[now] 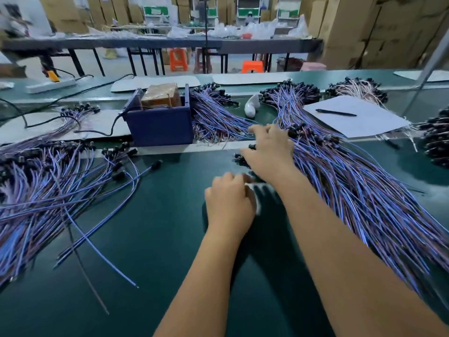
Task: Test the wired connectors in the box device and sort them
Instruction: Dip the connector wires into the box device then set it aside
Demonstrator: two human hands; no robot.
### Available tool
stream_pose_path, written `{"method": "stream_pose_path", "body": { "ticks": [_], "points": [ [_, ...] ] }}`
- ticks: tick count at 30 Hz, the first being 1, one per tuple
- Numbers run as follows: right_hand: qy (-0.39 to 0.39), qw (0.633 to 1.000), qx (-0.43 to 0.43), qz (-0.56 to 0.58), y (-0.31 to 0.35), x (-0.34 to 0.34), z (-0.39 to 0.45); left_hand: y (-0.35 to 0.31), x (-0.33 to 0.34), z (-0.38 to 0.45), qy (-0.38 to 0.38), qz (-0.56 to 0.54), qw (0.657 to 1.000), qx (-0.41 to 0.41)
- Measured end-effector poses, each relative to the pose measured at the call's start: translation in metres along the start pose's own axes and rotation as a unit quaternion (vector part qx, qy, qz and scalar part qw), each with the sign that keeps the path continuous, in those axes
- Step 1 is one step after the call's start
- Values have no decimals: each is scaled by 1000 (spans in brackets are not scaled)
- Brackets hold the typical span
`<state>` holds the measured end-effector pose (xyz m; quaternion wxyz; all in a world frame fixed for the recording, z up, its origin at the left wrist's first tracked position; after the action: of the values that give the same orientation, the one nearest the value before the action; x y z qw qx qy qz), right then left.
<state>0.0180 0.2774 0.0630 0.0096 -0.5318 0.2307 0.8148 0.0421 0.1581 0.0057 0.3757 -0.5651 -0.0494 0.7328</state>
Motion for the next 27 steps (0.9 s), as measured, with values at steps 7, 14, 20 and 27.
{"method": "stream_pose_path", "body": {
  "ticks": [7, 14, 20, 27],
  "points": [
    [113, 976, -41, 180, 83, 91, -31, 115, -67, -8, -70, 46, 952, -295],
    [105, 983, -51, 140, 90, 108, -33, 193, -132, -44, -126, 79, 856, -495],
    [106, 983, -72, 128, 92, 106, -36, 165, -120, -18, -174, 49, 922, -342],
    [114, 967, -47, 224, 87, 98, -36, 147, -84, 13, -36, 125, 935, -329]
  ]
}}
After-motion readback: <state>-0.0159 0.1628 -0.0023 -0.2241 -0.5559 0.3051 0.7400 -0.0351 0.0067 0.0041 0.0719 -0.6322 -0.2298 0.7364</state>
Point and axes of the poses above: each hand's wrist, its own z-axis towards the middle knuckle, its own x-axis out of the palm, y = z × x, the point moved 6 cm from there along z, towards the middle knuckle, and after that the axes turned 2 degrees about z, right-handed, at the moved point
